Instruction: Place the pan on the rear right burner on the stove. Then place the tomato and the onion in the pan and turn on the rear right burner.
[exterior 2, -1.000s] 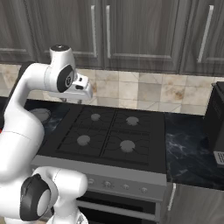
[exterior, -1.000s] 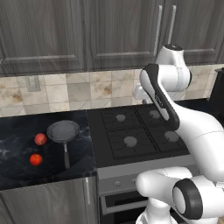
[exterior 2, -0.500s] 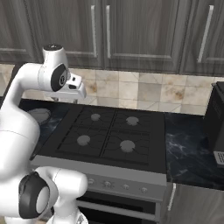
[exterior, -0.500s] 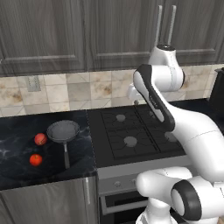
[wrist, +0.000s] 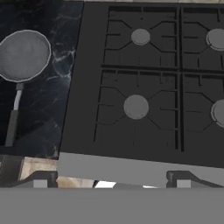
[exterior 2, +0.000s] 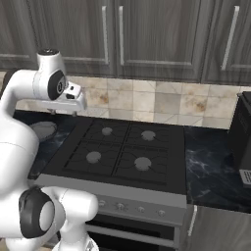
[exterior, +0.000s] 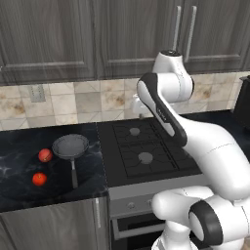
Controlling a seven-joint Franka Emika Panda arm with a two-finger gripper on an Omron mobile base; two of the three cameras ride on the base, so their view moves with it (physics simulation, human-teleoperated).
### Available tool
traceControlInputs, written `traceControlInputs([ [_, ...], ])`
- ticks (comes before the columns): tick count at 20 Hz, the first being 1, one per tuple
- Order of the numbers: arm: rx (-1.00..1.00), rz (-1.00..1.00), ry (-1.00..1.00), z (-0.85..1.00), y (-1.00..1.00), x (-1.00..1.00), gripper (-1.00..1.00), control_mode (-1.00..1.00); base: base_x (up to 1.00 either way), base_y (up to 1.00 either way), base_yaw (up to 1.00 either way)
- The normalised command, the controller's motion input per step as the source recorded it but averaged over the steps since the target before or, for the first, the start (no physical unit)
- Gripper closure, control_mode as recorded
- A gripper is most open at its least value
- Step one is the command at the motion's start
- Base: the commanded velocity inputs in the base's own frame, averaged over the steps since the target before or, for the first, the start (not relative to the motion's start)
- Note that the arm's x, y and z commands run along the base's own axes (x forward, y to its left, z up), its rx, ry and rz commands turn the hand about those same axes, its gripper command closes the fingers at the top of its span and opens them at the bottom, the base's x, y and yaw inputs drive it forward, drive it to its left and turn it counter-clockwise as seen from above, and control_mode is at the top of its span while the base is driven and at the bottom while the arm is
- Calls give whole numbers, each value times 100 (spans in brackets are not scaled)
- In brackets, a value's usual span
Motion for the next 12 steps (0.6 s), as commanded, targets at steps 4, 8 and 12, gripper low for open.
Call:
traceControlInputs([
  [4,0,0,7,0,39,0,-100,-100,0,0,0],
  [8,0,0,9,0,40,0,-100,-100,0,0,0],
  [12,0,0,9,-3,36,0,-100,-100,0,0,0],
])
